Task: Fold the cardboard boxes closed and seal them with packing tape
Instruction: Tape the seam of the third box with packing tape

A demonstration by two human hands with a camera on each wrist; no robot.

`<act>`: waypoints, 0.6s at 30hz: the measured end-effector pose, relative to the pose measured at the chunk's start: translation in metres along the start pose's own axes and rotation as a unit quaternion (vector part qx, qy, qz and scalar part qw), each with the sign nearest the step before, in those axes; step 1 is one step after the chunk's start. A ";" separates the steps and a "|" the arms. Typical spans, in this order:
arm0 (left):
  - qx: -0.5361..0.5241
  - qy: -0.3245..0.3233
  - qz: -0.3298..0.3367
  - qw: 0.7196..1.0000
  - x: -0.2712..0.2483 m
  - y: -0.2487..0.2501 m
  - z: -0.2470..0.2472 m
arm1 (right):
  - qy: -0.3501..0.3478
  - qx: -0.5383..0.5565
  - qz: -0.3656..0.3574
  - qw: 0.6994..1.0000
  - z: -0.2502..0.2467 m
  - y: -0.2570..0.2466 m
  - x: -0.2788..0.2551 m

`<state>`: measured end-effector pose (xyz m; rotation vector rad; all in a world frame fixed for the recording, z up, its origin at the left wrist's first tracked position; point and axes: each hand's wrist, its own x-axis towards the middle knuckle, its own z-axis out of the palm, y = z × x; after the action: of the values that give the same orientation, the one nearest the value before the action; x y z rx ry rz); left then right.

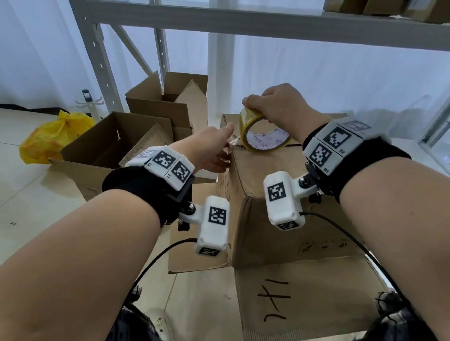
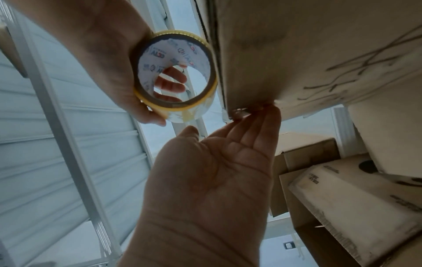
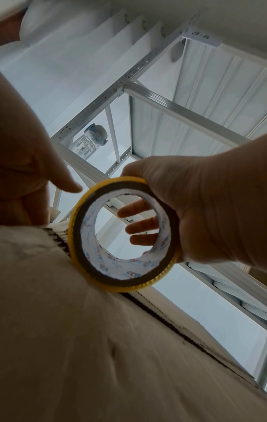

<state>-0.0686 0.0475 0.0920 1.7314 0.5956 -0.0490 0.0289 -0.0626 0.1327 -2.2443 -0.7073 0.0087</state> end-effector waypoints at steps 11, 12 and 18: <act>-0.063 0.013 0.022 0.998 0.003 -0.002 -0.011 | -0.008 0.005 0.007 1.000 0.000 0.001 0.004; -0.068 0.024 0.028 0.997 0.004 -0.002 -0.012 | -0.008 0.006 0.007 1.000 0.000 0.001 0.004; -0.004 -0.028 -0.020 0.999 0.009 -0.013 0.000 | -0.004 0.007 0.002 1.000 0.000 0.001 0.002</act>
<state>-0.0666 0.0525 0.0769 1.7040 0.5888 -0.1232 0.0310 -0.0617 0.1328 -2.2332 -0.7058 0.0250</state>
